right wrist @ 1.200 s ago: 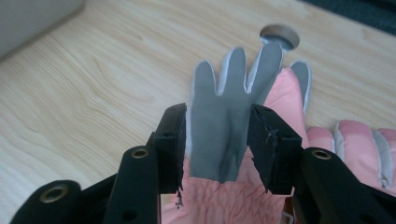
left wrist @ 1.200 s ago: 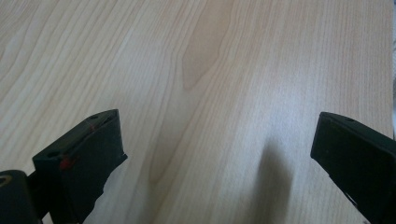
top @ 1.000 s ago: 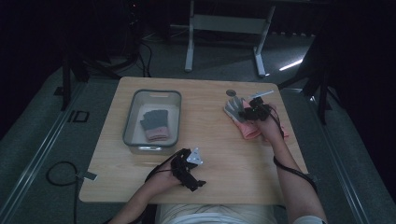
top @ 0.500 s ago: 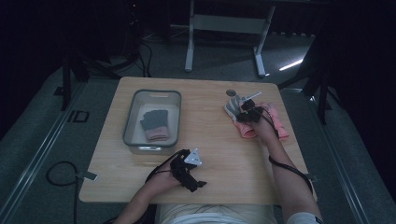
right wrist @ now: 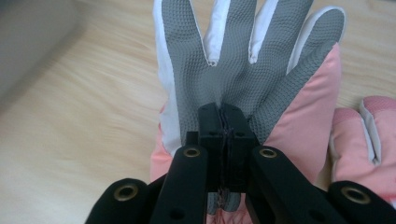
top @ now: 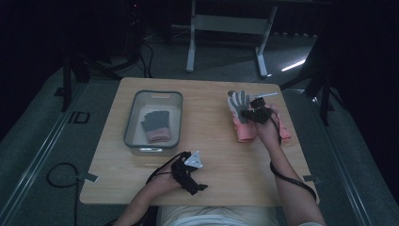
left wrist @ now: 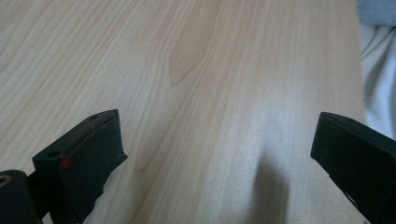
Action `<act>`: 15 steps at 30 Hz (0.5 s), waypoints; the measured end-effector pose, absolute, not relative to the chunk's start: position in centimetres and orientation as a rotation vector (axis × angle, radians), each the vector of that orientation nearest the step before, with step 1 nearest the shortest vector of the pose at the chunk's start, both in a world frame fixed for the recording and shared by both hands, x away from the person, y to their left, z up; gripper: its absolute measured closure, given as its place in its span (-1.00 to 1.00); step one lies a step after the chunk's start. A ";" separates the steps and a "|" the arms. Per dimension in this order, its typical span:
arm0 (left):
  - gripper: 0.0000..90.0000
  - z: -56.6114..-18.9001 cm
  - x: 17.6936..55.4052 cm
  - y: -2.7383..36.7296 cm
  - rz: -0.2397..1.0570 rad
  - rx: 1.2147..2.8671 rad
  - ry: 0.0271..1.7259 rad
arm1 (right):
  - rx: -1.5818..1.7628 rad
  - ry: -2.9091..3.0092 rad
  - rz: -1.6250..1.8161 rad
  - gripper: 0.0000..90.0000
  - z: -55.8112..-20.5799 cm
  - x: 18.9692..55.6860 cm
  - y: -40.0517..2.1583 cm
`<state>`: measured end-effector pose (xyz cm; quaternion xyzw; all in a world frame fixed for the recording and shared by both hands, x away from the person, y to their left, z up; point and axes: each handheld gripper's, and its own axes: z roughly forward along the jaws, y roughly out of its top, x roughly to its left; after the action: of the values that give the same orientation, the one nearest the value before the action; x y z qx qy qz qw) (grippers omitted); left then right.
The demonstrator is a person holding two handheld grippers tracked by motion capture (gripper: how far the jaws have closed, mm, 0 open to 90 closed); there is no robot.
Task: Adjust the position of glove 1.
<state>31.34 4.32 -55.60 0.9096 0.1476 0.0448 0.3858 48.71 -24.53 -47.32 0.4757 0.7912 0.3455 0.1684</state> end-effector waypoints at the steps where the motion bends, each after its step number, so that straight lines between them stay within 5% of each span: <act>1: -0.95 -55.6 31.3 4.4 0.124 2.314 0.379 | 1.350 2.239 0.992 0.96 -46.8 48.0 -24.4; 9: -0.95 -55.4 30.9 4.4 0.167 2.313 0.330 | 1.369 2.101 1.090 0.96 -43.0 41.3 -22.8; 15: -0.95 -55.2 30.7 4.5 0.194 2.297 0.314 | 1.419 2.082 1.030 0.96 -45.7 38.4 -21.2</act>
<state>30.73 4.48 -55.23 0.9064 0.1240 0.0767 0.3965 38.38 -21.18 -45.75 0.5099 0.7480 0.3702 0.2083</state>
